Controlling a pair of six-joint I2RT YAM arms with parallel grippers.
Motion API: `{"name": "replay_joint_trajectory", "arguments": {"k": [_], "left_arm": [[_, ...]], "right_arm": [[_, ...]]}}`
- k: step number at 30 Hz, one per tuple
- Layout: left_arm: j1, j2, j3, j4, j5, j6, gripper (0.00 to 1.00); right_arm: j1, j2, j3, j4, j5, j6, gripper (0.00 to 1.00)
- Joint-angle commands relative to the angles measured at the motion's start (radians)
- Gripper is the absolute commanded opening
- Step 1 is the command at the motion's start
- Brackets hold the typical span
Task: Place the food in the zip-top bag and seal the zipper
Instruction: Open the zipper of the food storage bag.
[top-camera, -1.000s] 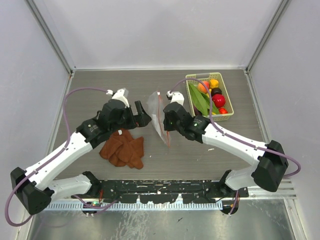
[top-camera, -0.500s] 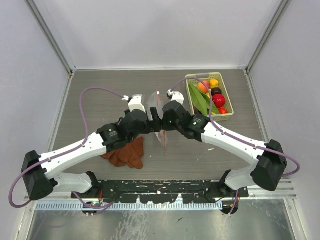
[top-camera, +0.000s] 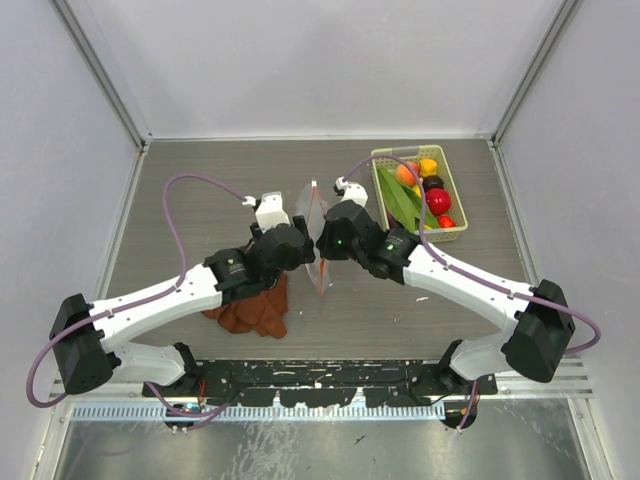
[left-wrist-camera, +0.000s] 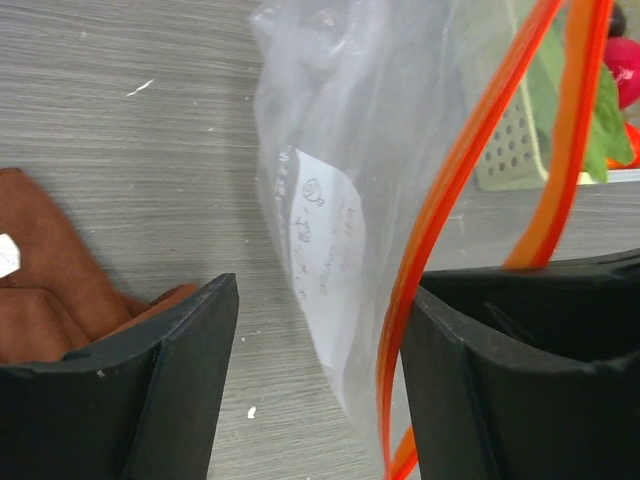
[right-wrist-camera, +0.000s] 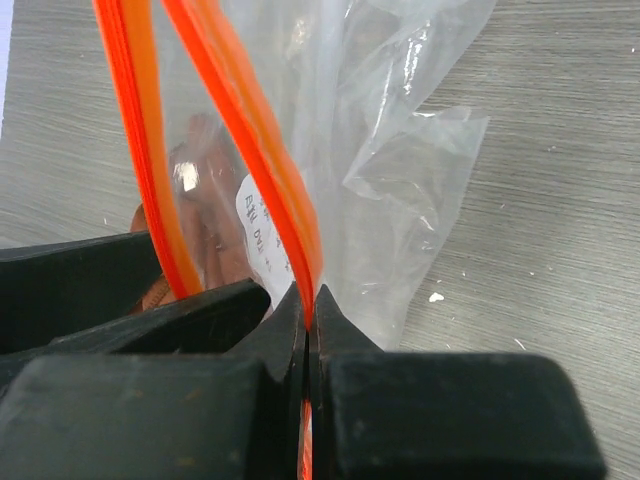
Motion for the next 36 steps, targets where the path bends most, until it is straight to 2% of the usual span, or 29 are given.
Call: {"name": "replay_joint_trajectory", "arguments": {"k": [1, 10, 18, 24, 31, 36], "left_arm": [[-0.006, -0.003, 0.02, -0.048, -0.105, -0.03, 0.62], [-0.006, -0.016, 0.024, -0.131, -0.174, -0.061, 0.5], [-0.007, 0.06, 0.043, -0.087, -0.097, -0.075, 0.41], [-0.006, 0.085, 0.068, -0.09, -0.09, -0.076, 0.26], [-0.005, 0.04, 0.099, -0.147, -0.142, -0.063, 0.0], [-0.005, 0.013, 0.15, -0.243, -0.219, -0.028, 0.0]], "right_arm": [[-0.003, -0.047, -0.006, 0.062, 0.0, 0.033, 0.01], [-0.025, -0.059, -0.025, 0.081, -0.033, 0.054, 0.01], [-0.031, -0.033, -0.027, 0.107, -0.113, 0.06, 0.01], [-0.042, -0.024, -0.028, 0.11, -0.135, 0.058, 0.01], [-0.094, -0.025, -0.035, 0.097, -0.164, 0.043, 0.01], [-0.148, -0.026, -0.044, 0.079, -0.179, 0.021, 0.01]]}}
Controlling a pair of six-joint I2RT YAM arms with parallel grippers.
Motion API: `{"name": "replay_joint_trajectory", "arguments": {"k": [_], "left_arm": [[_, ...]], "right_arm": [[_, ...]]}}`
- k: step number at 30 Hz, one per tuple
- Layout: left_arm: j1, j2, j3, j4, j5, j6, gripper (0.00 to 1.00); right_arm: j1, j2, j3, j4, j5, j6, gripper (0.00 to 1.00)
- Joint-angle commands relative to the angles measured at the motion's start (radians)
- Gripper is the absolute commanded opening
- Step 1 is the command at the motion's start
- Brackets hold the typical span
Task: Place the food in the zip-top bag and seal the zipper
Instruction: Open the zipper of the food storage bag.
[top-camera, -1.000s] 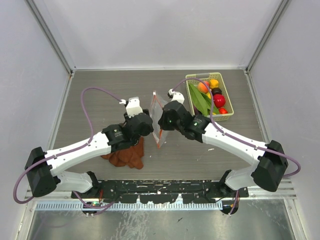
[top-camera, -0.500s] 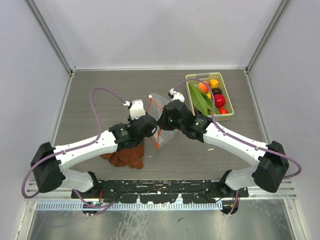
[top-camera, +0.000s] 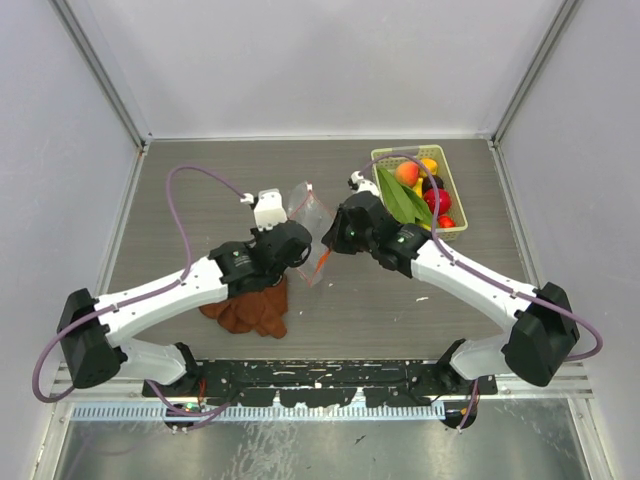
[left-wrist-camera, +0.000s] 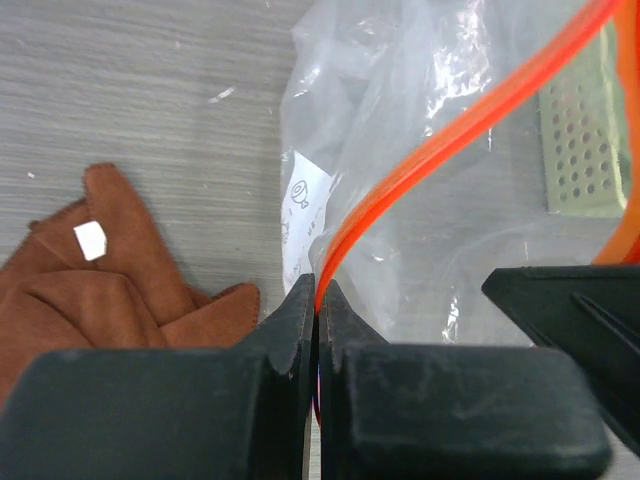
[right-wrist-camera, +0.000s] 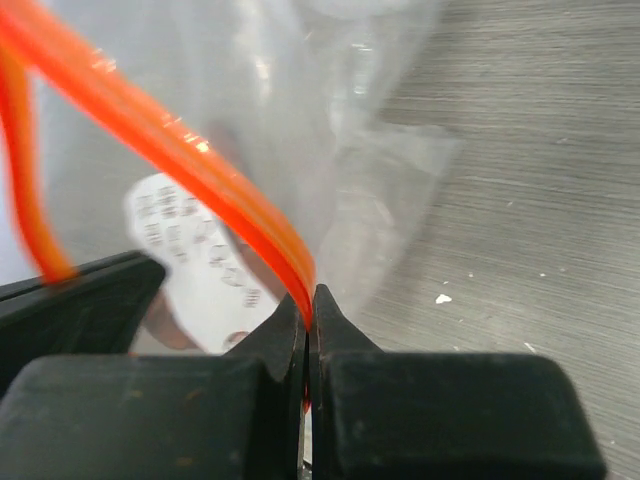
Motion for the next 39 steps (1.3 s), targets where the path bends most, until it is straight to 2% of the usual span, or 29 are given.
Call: {"name": "replay_joint_trajectory", "arguments": {"k": [1, 8, 12, 13, 17, 26, 32, 39], "left_arm": [[-0.003, -0.054, 0.087, -0.085, -0.125, 0.038, 0.0], [-0.003, -0.029, 0.23, -0.265, -0.209, 0.095, 0.0], [-0.002, 0.011, 0.283, -0.315, -0.194, 0.131, 0.0], [-0.002, 0.02, 0.289, -0.315, -0.181, 0.137, 0.0], [-0.003, 0.054, 0.296, -0.299, -0.12, 0.147, 0.0], [-0.002, 0.105, 0.322, -0.289, -0.061, 0.116, 0.0], [-0.003, 0.129, 0.335, -0.291, -0.04, 0.103, 0.0], [-0.003, 0.134, 0.346, -0.29, -0.035, 0.101, 0.0]], "right_arm": [[-0.046, -0.003, 0.002, 0.017, -0.017, -0.027, 0.01], [-0.085, 0.043, 0.017, -0.02, -0.027, -0.06, 0.01], [-0.096, 0.075, 0.019, -0.015, -0.05, -0.058, 0.02], [-0.098, 0.077, 0.016, 0.001, -0.064, -0.058, 0.05], [-0.1, 0.064, -0.016, 0.116, -0.136, -0.028, 0.33], [-0.1, 0.067, -0.065, 0.321, -0.218, 0.035, 0.85], [-0.096, 0.146, -0.041, 0.386, -0.256, 0.078, 0.91], [-0.085, 0.255, 0.012, 0.365, -0.206, 0.103, 0.92]]}}
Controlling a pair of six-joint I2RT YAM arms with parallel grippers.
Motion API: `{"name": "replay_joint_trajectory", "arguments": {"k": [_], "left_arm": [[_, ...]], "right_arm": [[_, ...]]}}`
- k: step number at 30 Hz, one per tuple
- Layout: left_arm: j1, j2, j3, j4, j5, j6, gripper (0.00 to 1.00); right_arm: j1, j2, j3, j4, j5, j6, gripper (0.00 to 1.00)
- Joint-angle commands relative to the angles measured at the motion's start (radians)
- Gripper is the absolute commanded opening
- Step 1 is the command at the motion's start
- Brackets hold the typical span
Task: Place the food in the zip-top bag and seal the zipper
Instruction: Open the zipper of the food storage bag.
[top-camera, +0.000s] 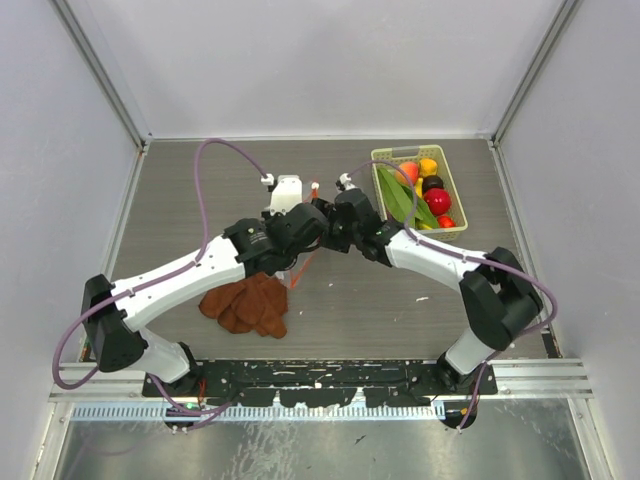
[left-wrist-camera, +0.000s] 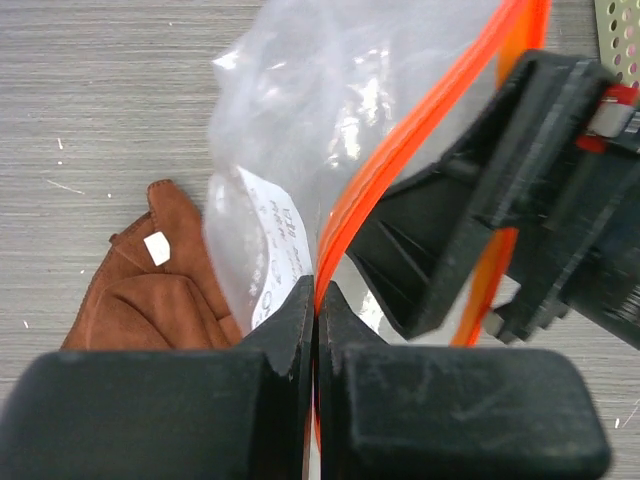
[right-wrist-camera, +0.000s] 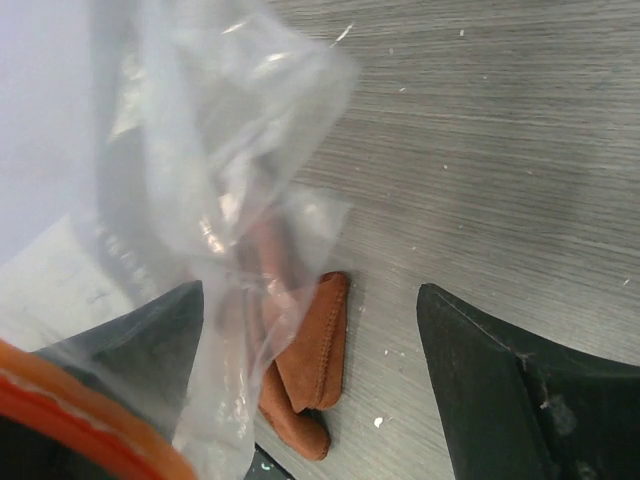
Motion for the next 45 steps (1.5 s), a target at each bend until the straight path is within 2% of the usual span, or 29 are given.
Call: {"name": "replay_joint_trajectory", "arguments": {"k": [1, 9, 16, 23, 30, 38, 45], "left_arm": [[-0.002, -0.003, 0.057, 0.006, -0.018, -0.006, 0.0], [0.014, -0.037, 0.092, -0.045, -0.119, 0.04, 0.0], [0.078, -0.056, 0.088, -0.058, -0.116, 0.086, 0.0], [0.089, -0.006, 0.092, -0.022, -0.016, 0.117, 0.0], [0.09, 0.046, 0.121, -0.022, 0.026, 0.115, 0.0], [0.09, 0.059, 0.148, -0.019, 0.043, 0.124, 0.0], [0.09, 0.06, 0.161, -0.03, 0.049, 0.13, 0.0]], "right_arm": [[0.012, 0.056, 0.079, 0.028, 0.032, 0.014, 0.91], [-0.002, 0.14, 0.103, -0.147, 0.211, -0.103, 0.83], [-0.039, 0.129, 0.076, -0.222, 0.336, -0.174, 0.81], [-0.043, 0.044, 0.042, -0.104, 0.175, -0.202, 0.84], [-0.043, -0.065, 0.006, -0.007, 0.058, -0.19, 0.88], [-0.043, -0.135, -0.023, 0.031, 0.098, -0.19, 0.89], [-0.052, -0.115, -0.027, 0.064, 0.144, -0.213, 0.82]]}}
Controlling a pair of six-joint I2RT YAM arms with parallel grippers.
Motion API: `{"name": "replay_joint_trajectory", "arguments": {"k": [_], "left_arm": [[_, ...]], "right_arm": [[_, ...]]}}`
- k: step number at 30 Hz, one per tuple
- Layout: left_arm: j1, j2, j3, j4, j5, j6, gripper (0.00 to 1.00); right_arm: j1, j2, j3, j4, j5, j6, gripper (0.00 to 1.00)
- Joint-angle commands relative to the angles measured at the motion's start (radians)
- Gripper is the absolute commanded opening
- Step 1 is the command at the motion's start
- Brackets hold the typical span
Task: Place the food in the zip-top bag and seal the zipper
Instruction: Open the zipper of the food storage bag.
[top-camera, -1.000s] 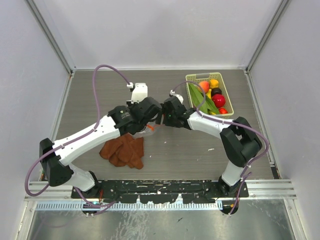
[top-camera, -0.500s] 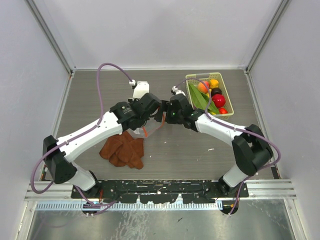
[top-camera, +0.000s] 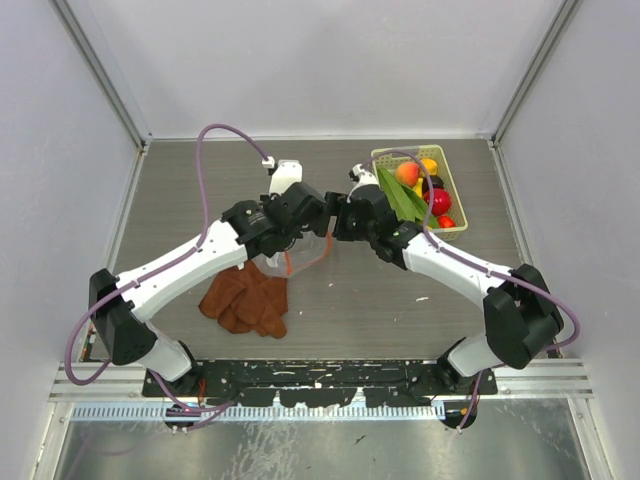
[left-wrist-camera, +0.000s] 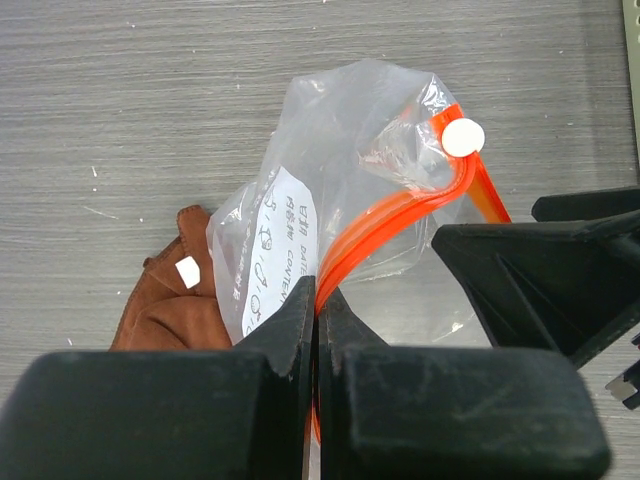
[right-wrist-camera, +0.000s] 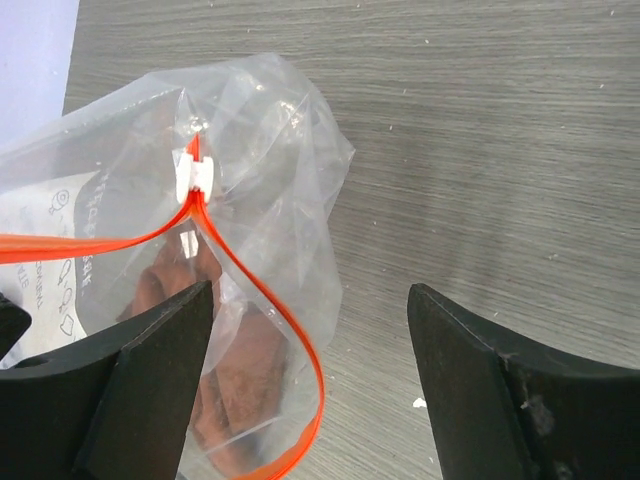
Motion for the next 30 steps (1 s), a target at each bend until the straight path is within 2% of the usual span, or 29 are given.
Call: {"name": "replay_joint_trajectory", "arguments": {"k": [1, 6, 9, 12, 15, 18, 22, 25, 30], "left_arm": [[0.002, 0.0, 0.049, 0.011, -0.004, 0.019, 0.0], [0.003, 0.004, 0.056, -0.009, 0.012, 0.018, 0.0], [0.002, 0.006, 0.059, -0.026, 0.017, 0.016, 0.0], [0.003, 0.012, 0.062, -0.035, 0.018, 0.016, 0.0], [0.006, 0.026, 0.07, -0.044, 0.018, 0.014, 0.0], [0.013, 0.038, 0.079, -0.044, 0.023, 0.013, 0.0], [0.02, 0.054, 0.095, -0.037, 0.036, 0.013, 0.0], [0.023, 0.068, 0.112, -0.033, 0.039, 0.016, 0.0], [0.035, 0.1, 0.146, -0.038, 0.044, 0.018, 0.0]], "right_arm": [[-0.015, -0.01, -0.002, 0.086, 0.048, -0.027, 0.81], [-0.054, -0.003, -0.027, 0.127, 0.098, -0.01, 0.73], [-0.081, -0.001, -0.04, 0.153, 0.132, 0.0, 0.64], [-0.097, -0.002, -0.043, 0.185, 0.122, -0.004, 0.54], [-0.097, -0.007, -0.04, 0.211, 0.079, -0.035, 0.49], [-0.097, -0.019, -0.05, 0.249, 0.0, -0.08, 0.51], [-0.097, -0.041, -0.075, 0.26, -0.069, -0.115, 0.6], [-0.097, -0.066, -0.099, 0.258, -0.091, -0.117, 0.67], [-0.097, -0.123, -0.114, 0.21, -0.084, -0.123, 0.72]]}}
